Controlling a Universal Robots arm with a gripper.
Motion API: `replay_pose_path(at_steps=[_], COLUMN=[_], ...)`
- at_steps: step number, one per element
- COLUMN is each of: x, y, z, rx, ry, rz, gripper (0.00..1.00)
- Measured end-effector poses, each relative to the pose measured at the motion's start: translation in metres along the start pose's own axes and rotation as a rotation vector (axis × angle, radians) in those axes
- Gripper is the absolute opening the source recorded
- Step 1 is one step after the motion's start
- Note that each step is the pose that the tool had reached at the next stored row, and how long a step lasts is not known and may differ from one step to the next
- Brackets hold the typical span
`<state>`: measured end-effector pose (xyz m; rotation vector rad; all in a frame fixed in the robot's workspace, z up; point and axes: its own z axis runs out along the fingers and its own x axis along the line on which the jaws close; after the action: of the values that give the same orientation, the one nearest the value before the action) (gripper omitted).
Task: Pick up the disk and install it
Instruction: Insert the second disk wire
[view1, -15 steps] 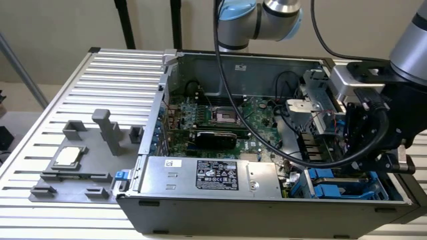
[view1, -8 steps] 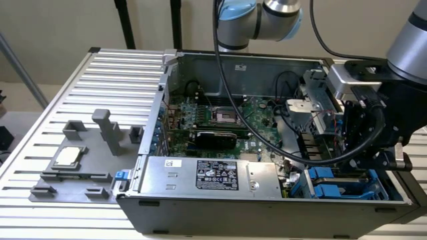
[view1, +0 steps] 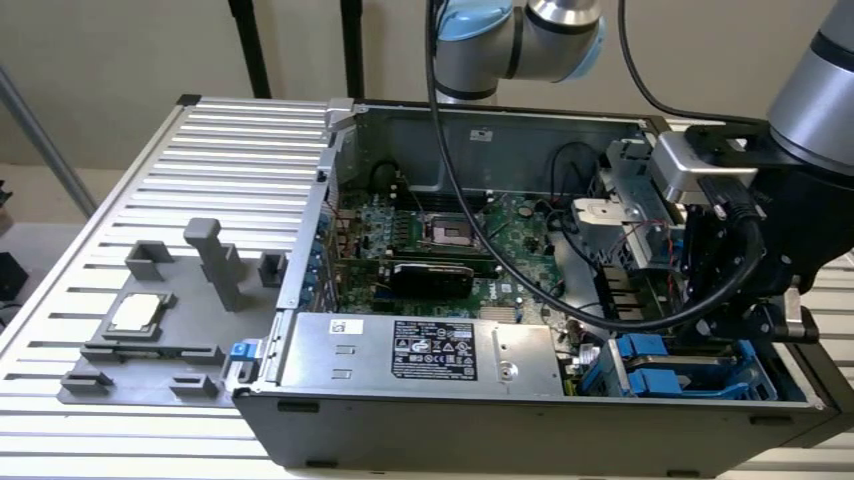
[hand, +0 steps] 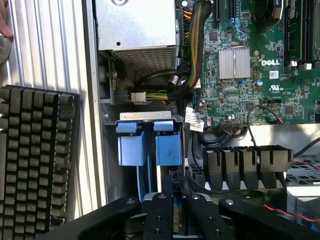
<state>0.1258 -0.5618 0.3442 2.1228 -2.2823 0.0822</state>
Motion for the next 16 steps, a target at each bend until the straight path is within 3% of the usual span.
replay_pose_path(at_steps=[16], x=[-0.0019], y=[-0.0032], z=[0.0016], rx=[-0.0002], ry=[-0.0044], rz=[-0.001], gripper=[0.16])
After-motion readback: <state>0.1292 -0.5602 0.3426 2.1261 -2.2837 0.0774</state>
